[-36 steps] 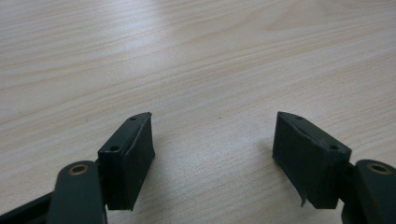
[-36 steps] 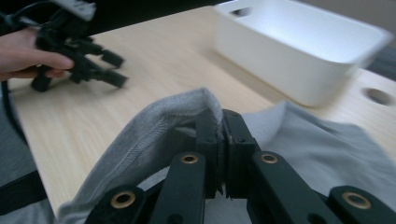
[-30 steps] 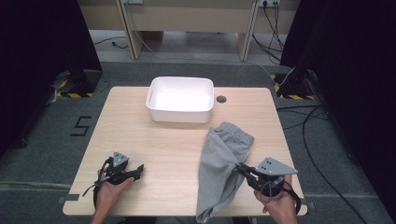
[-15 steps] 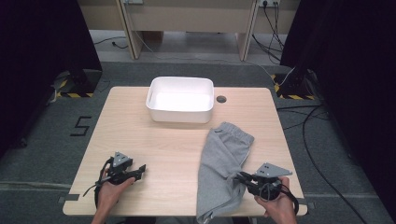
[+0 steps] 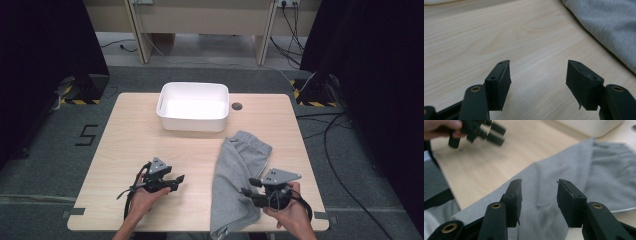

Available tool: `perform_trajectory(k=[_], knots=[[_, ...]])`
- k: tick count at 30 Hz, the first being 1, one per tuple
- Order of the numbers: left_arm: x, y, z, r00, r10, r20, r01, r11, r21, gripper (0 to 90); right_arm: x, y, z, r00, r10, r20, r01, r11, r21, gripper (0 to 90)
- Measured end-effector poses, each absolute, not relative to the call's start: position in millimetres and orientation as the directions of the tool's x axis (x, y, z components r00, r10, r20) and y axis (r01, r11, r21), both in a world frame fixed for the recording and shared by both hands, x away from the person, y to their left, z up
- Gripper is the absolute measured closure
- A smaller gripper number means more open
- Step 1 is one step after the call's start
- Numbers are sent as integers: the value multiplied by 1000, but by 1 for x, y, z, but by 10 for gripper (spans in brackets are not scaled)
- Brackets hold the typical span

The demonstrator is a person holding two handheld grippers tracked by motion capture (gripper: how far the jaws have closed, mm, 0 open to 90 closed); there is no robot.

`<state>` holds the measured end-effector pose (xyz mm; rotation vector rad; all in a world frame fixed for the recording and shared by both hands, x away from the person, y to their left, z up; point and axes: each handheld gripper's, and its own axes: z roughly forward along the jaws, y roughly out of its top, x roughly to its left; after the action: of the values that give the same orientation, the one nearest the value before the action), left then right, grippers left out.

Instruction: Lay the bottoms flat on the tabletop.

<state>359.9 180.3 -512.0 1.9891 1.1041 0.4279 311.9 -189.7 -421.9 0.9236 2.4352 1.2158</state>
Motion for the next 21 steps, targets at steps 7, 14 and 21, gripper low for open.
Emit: perform_trajectory(k=[7,14,21], knots=[[361,180,-521,551,834,-24,544,-338,768,324,377,-175,-431,-697,717,8,483,462,744,512],[363,184,-521,546,837,-25,546,-333,769,320,434,-140,-464,-661,751,1,585,514,627,466],[363,185,-521,546,838,-25,546,-332,769,320,426,-134,-455,-743,669,-35,482,570,665,868]])
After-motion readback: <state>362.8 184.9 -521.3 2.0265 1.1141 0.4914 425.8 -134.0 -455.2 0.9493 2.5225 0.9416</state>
